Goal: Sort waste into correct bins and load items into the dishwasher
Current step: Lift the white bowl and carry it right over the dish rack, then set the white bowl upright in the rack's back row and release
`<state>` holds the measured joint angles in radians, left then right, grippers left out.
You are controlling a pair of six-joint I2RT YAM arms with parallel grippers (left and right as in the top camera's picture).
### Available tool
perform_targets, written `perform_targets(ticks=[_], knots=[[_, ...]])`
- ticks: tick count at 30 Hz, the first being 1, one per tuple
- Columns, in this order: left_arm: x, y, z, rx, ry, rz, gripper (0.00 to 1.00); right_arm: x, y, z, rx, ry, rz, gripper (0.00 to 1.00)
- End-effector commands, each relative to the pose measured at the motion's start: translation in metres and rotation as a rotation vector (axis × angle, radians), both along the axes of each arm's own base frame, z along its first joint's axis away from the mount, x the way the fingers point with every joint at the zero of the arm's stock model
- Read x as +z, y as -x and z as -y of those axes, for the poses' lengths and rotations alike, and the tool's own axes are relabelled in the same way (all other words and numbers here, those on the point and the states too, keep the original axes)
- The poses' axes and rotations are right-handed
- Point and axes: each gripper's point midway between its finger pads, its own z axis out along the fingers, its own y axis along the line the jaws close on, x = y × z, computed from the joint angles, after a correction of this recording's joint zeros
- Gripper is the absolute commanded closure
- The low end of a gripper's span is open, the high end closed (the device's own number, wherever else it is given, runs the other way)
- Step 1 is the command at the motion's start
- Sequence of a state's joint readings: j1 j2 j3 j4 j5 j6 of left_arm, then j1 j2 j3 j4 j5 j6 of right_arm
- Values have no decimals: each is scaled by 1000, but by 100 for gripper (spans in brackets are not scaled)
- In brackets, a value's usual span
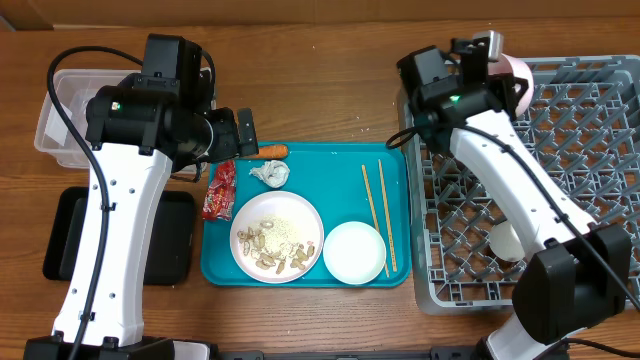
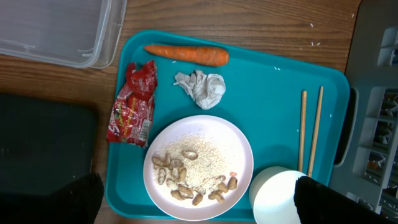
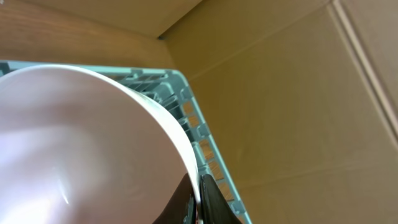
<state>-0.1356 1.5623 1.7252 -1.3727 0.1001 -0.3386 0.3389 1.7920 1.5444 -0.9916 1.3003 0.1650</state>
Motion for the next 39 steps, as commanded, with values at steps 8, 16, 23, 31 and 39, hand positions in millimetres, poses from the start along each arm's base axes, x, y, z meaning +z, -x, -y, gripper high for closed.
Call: perform_targets(ticks=[8,16,23,31,39], knots=[[7,-2,-2,14,3,20,0,-50,1,17,-8,-54,-77,96],[7,-2,-2,14,3,20,0,-59,5,31,-46,9,-57,96],[7,-2,-2,14,3,20,0,-71,7,36,-52,-13,-65,96],[7,-2,-2,14,3,20,0,-82,11,25,-21,-1,-87,91],[7,-2,-2,14,3,20,0,-75,15,10,6,61,-102,88]])
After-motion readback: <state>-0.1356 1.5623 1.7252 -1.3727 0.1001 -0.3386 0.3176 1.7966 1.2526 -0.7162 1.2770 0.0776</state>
